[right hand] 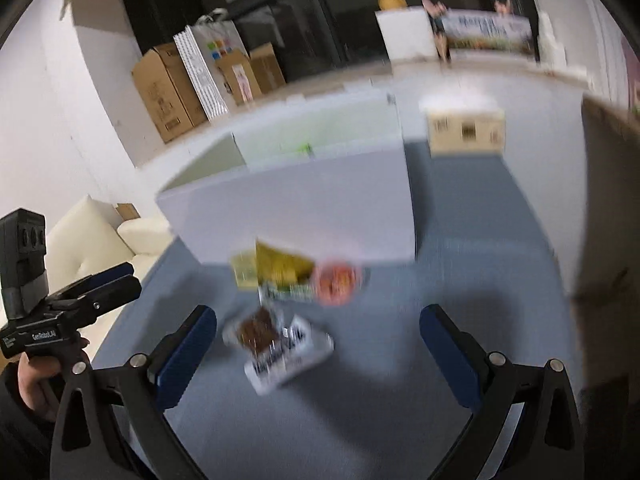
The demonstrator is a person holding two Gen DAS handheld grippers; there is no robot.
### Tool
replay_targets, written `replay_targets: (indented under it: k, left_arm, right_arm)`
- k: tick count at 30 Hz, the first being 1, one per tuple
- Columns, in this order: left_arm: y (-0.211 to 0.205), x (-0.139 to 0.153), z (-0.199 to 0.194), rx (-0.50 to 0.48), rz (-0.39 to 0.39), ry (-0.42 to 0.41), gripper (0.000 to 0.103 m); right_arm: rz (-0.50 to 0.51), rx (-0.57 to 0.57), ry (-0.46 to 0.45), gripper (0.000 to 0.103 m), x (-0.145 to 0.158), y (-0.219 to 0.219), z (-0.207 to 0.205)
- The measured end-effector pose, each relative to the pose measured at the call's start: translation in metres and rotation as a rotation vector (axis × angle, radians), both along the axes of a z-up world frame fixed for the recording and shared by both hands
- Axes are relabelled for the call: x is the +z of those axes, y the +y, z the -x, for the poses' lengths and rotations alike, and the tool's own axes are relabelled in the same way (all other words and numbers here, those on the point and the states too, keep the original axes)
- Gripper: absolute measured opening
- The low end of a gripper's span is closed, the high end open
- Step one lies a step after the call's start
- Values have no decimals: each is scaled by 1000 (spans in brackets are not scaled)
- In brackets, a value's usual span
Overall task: Organize snacks
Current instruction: 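Lower the yellow jelly cup into the white box and open the left tool, then grasp a clear jelly cup with the left tool while the right grasps a pink round cup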
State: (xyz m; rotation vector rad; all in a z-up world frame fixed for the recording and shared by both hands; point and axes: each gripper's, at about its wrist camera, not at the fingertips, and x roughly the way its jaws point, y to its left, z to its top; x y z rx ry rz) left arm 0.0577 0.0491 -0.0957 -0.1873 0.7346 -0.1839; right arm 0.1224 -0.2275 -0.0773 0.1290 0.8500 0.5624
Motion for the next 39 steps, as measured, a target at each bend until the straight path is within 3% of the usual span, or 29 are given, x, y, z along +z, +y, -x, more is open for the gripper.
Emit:
replay_targets:
  k: [11, 14, 15, 18, 19, 28, 33, 37, 38, 39]
  left_arm:
    - [-3, -4, 5, -11, 9, 5, 103]
    - [-6, -6, 5, -20, 4, 10, 103]
    - [-7, -7, 4, -22, -2, 15, 103]
    - [-9, -10, 0, -29, -1, 23, 103]
    - [-9, -11, -1, -32, 3, 24, 103]
    - [-18, -26, -51, -30, -32, 82, 103]
    - [-32, -37, -78, -70, -130, 98, 103]
    - [-37, -45, -88, -98, -156, 119, 103]
    - [-38, -46, -89, -108, -157, 117, 102]
    - [-40, -48, -89, -113, -175, 113, 93]
  right_arm:
    - [9, 89, 59, 102, -23, 26, -67]
    - [2, 120, 110, 81, -35, 36, -81]
    - [11, 128, 130, 69, -40, 39, -83]
    - [9, 157, 113, 60, -42, 40, -80]
    - [7, 161, 108, 52, -42, 40, -78]
    - [-23, 117, 65, 52, -22, 23, -48]
    - [-56, 119, 17, 52, -3, 12, -15]
    - [-81, 106, -3, 52, 4, 4, -2]
    - [-80, 105, -4, 52, 5, 5, -2]
    - [-85, 105, -2, 52, 5, 3, -2]
